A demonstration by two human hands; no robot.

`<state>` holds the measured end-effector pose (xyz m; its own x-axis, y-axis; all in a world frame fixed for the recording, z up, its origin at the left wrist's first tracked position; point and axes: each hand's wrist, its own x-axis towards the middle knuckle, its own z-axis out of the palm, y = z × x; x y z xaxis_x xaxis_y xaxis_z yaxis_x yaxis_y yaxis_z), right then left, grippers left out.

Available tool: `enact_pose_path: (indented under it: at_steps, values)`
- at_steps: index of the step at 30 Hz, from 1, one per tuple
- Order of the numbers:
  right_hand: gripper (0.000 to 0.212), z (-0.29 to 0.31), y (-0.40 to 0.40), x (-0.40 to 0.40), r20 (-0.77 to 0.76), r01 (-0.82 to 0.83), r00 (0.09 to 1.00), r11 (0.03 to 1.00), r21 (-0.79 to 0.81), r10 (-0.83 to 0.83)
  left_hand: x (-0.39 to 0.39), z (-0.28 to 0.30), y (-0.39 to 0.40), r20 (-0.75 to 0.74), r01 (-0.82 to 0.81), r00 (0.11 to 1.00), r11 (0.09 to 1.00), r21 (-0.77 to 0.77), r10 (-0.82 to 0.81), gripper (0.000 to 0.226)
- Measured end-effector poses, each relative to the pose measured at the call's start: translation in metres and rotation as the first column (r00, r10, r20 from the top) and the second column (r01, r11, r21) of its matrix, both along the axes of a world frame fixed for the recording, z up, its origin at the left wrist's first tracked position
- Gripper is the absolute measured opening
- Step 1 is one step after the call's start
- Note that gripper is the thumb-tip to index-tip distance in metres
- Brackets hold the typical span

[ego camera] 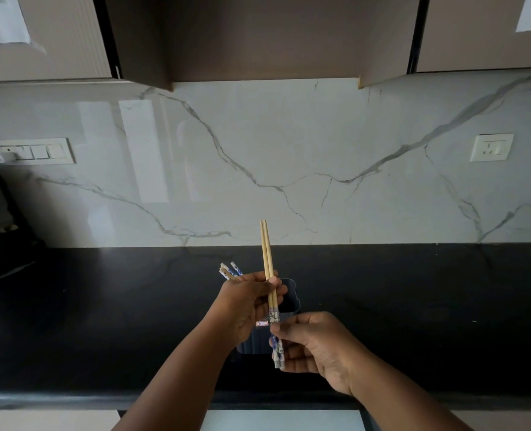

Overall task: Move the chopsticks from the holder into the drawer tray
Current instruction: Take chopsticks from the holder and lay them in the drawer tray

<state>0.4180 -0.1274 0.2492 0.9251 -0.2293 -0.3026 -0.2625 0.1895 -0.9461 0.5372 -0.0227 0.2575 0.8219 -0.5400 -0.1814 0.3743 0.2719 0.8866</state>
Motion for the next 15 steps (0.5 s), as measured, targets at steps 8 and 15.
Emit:
enact_pose_path:
  at_steps: [8, 15]
  values:
    - [0.003, -0.020, -0.001, 0.000, 0.061, -0.001, 0.998, 1.000, -0.012, 0.002, -0.001, -0.009, 0.006, 0.131, -0.004, 0.991, 0.995, 0.097, -0.008, 0.016]
    - [0.011, -0.070, -0.018, -0.011, -0.089, -0.185, 0.982, 0.815, -0.548, 0.164, 0.036, -0.033, 0.045, 0.426, -0.497, 0.823, 0.840, 0.217, 0.377, 0.040]
